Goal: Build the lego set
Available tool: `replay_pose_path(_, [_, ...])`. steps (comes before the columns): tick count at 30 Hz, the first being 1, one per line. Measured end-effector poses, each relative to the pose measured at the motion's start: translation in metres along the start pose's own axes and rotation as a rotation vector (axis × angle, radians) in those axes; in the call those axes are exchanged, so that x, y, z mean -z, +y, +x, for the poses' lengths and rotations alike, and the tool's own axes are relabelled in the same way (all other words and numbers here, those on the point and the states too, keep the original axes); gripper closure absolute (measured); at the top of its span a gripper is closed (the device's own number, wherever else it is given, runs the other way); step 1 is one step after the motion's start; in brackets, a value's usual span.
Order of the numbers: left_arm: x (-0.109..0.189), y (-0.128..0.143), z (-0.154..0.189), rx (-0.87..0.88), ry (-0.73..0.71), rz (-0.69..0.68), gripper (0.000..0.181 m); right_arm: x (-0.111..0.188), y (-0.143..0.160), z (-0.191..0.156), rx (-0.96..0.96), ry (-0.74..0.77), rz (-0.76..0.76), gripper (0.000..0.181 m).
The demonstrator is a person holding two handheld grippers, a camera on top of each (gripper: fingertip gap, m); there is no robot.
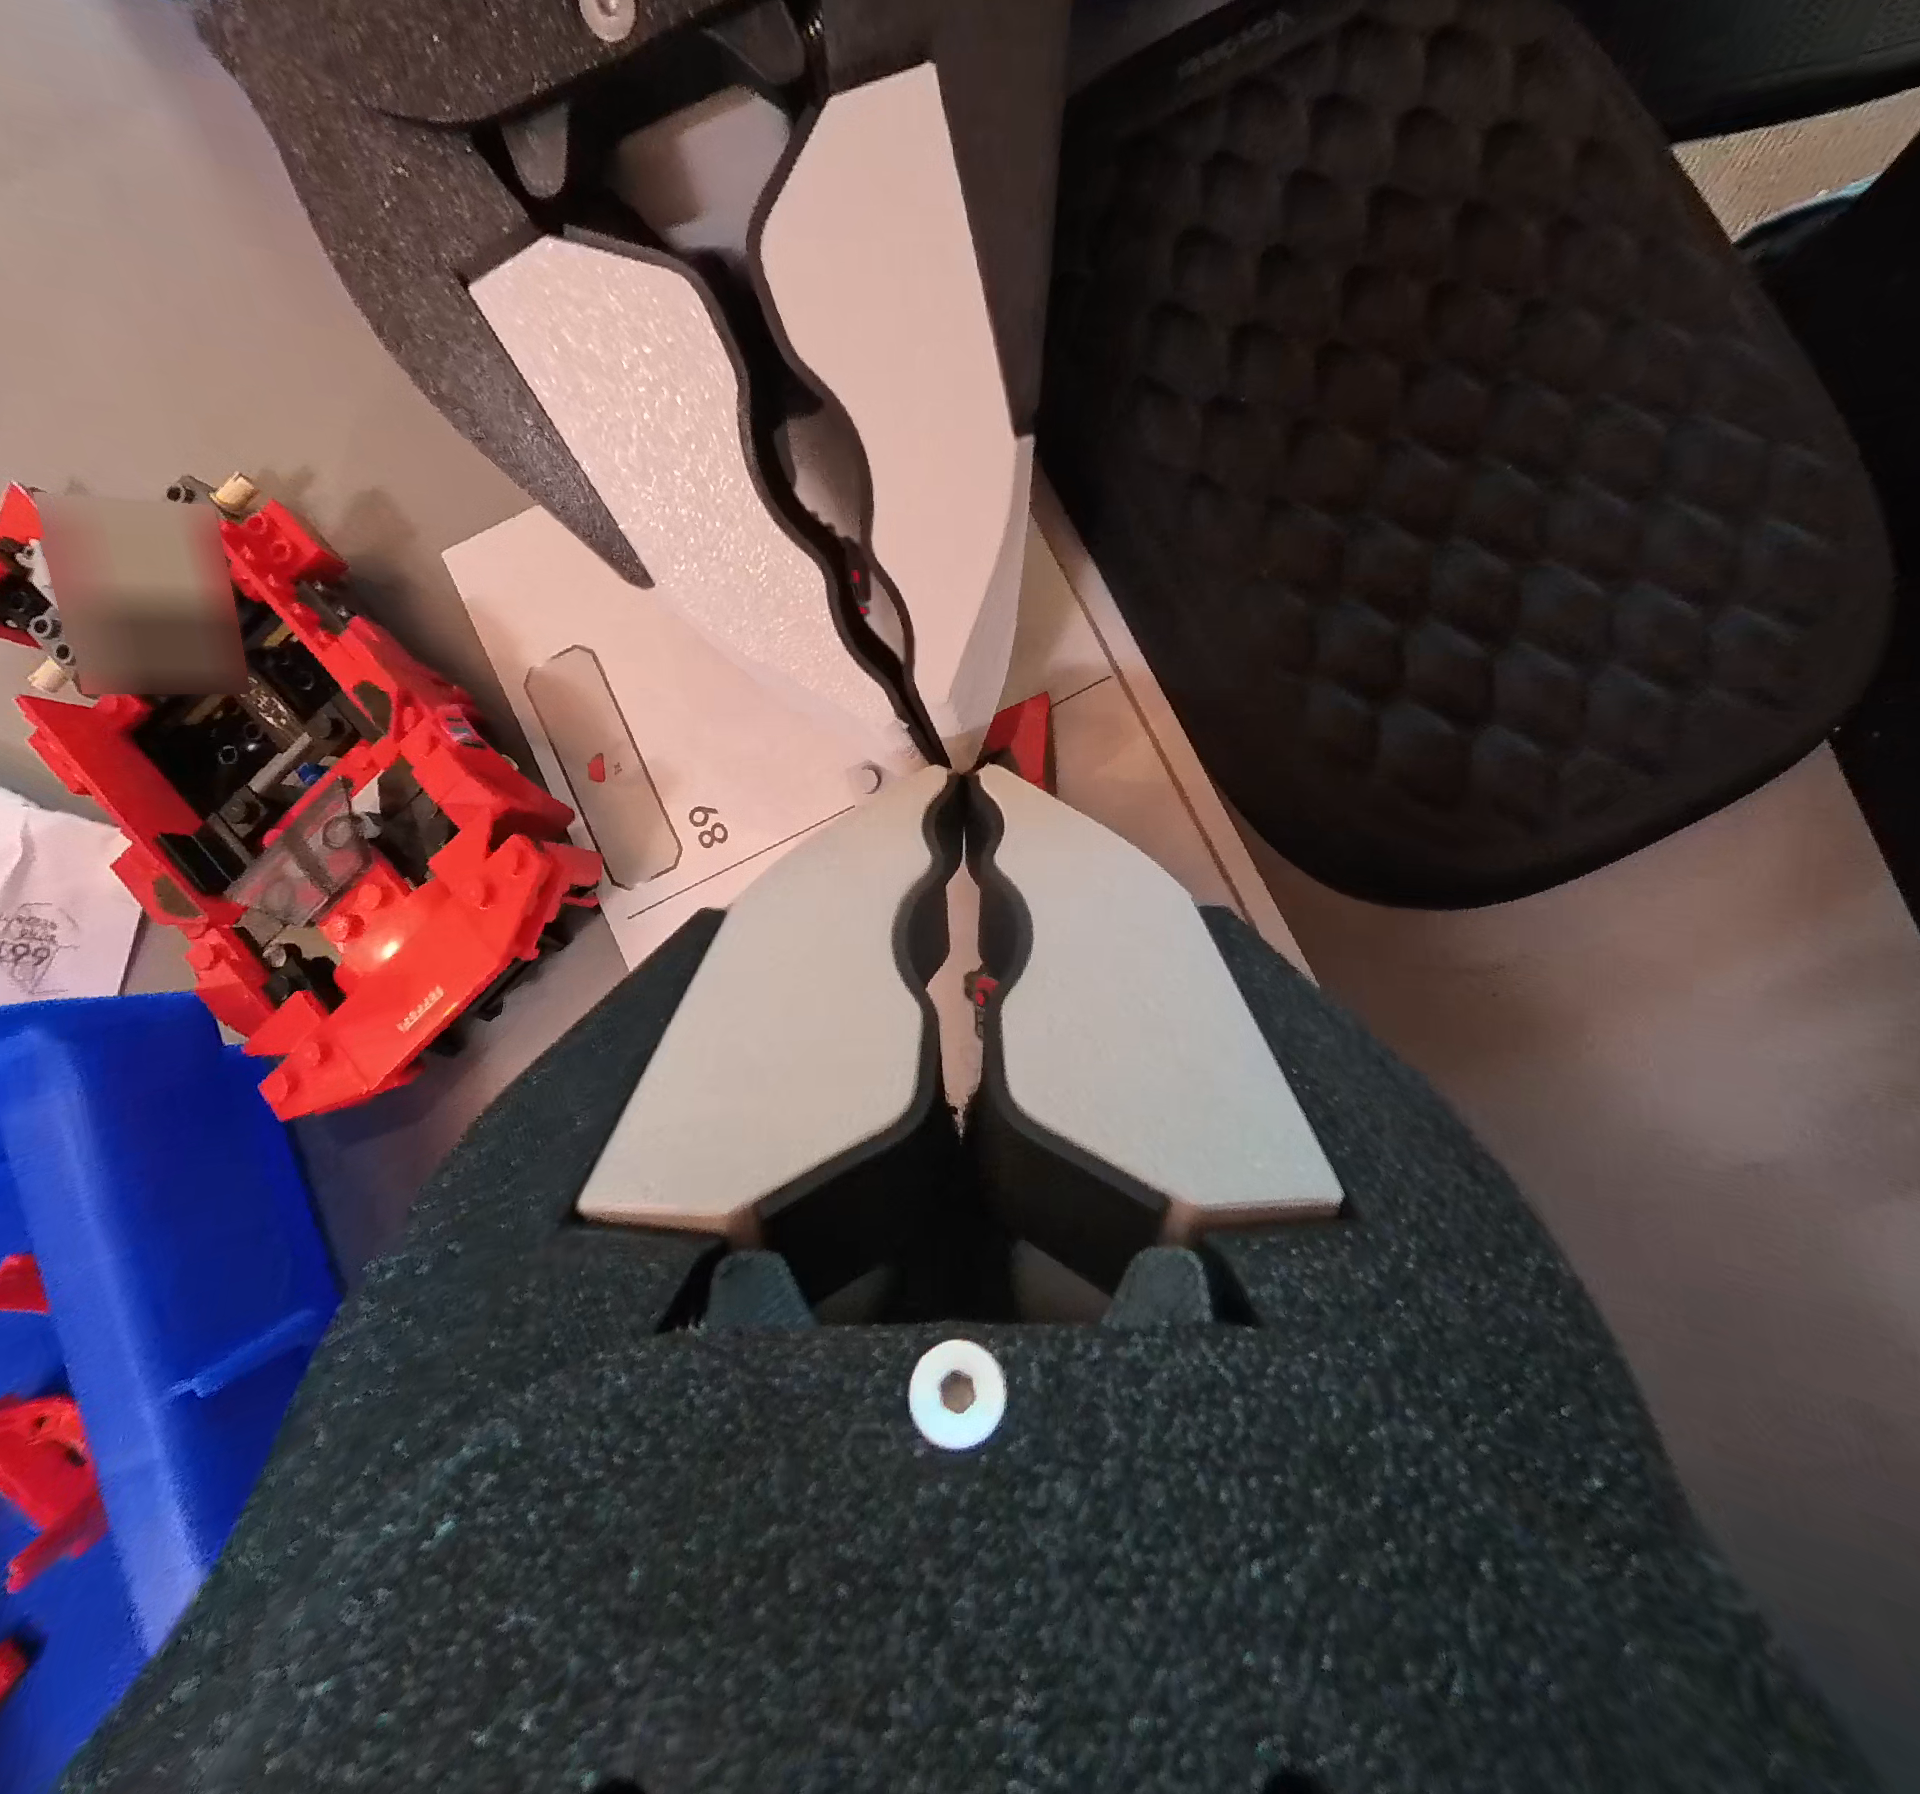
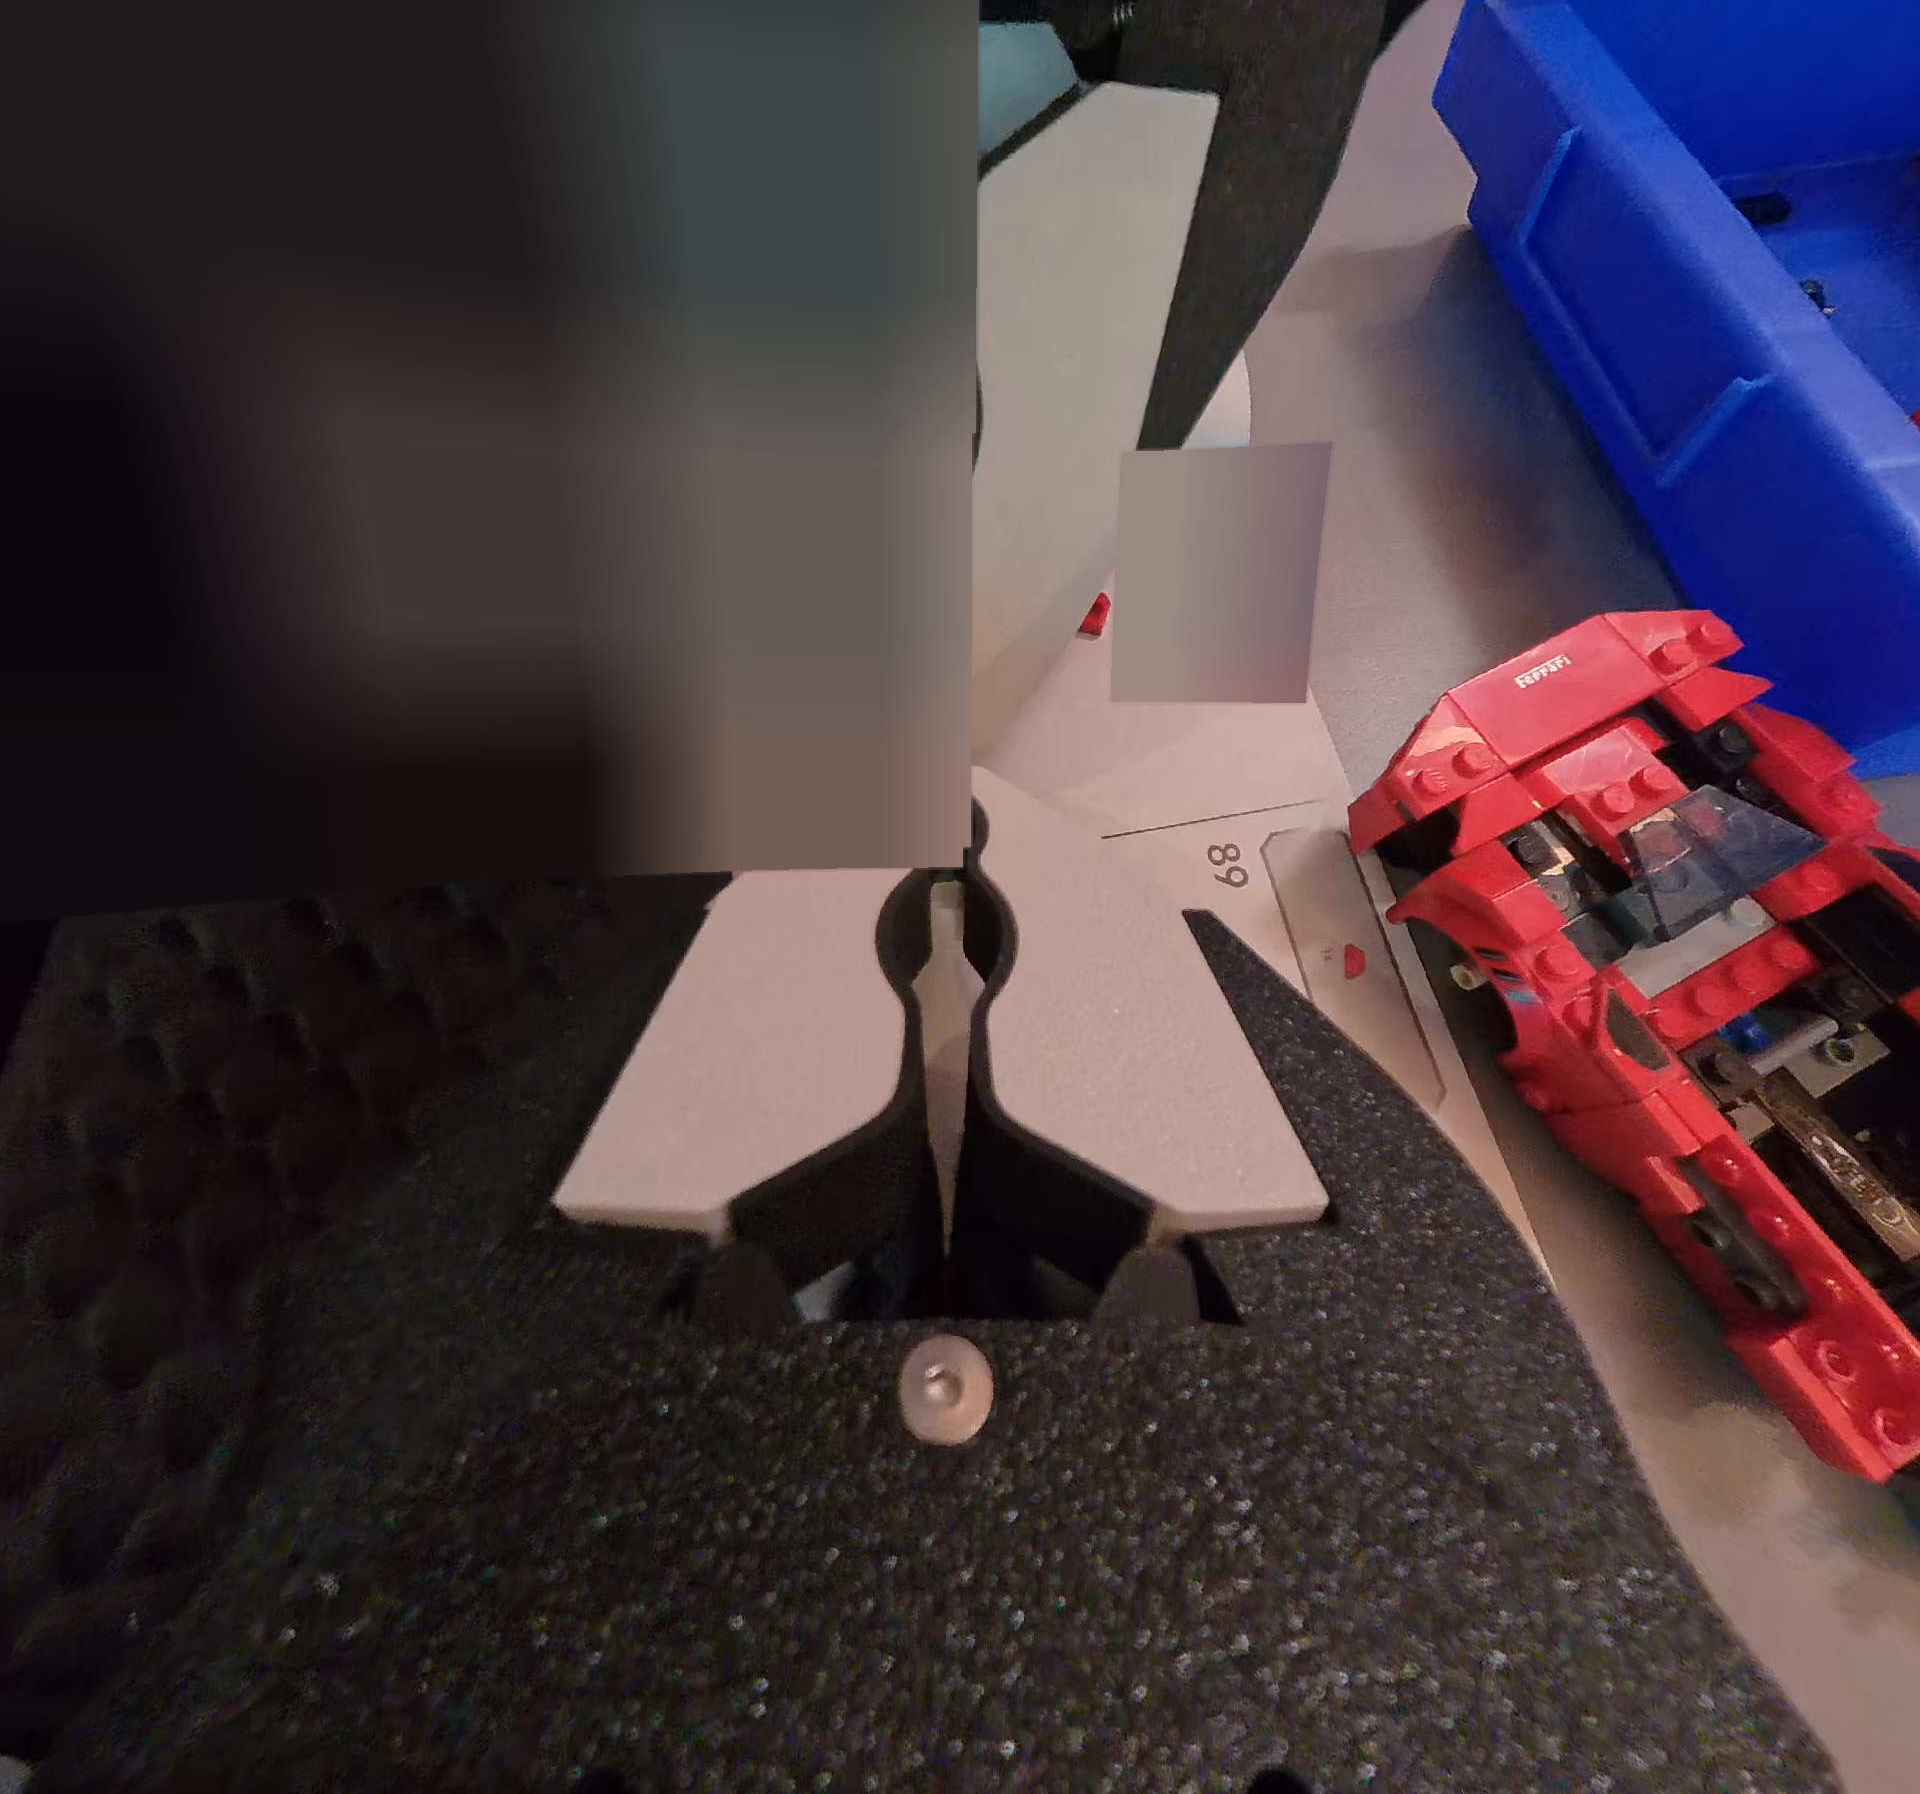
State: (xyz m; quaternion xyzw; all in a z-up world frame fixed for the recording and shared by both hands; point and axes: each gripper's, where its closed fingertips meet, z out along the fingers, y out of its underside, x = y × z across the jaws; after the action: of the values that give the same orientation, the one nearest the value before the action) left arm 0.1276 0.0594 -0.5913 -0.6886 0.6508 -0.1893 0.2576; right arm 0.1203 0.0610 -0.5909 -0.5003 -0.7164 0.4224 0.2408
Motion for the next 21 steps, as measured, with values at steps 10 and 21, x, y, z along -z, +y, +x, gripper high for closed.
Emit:
replay_pose_path(10, [0.0,-0.002,0.0,0.033,0.028,0.04,0.181,0.004,-0.001,0.001,-0.009,0.012,0.024,0.181])
replay_pose_path(21, [0.013,0.004,-0.004,0.049,-0.013,0.091,0.172,0.007,-0.008,0.001,0.056,0.087,-0.121,0.181])
